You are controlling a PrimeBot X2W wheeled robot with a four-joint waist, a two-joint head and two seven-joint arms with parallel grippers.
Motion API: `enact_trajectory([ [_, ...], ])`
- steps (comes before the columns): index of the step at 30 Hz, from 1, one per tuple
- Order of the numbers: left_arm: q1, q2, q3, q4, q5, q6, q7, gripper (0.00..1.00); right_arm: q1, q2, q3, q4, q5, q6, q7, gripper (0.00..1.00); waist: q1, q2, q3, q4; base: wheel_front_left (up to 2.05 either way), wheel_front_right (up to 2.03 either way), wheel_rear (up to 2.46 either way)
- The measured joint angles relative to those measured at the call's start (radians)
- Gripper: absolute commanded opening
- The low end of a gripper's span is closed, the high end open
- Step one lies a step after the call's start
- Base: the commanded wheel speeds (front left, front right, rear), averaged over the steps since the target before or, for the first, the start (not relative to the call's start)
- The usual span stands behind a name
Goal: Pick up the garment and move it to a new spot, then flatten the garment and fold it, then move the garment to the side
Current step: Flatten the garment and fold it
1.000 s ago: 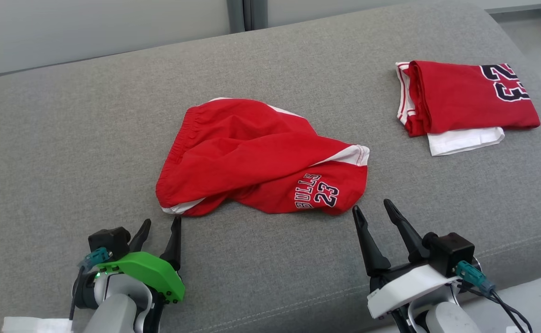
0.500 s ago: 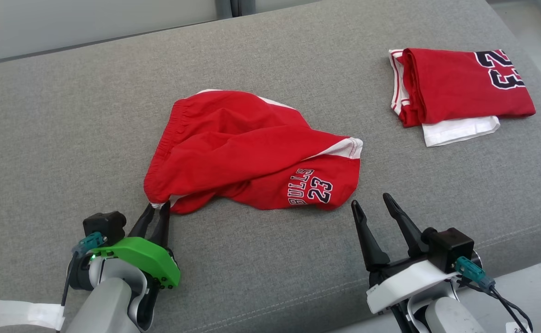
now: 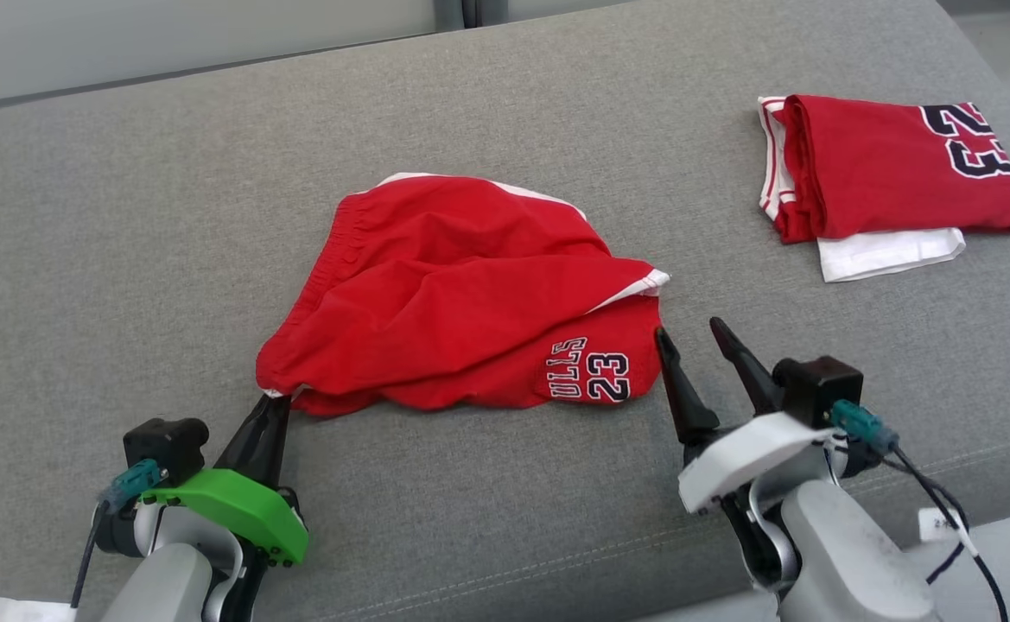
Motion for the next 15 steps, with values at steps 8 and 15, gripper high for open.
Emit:
enact_trajectory([
  [8,0.008,0.03,-0.016,-0.049,0.001,0.0,0.011,0.0,-0.258,0.0,0.083,0.338,0.067,0.0,0.0,1.0,0.0,0.0,0.023,0.045,0.0,0.0,0.0],
  [15,-0.005,0.034,-0.026,-0.072,0.0,-0.001,0.014,0.0,-0.377,0.001,0.173,0.49,0.075,0.0,0.0,0.86,0.0001,0.0,0.049,0.079,0.0,0.0,0.0],
])
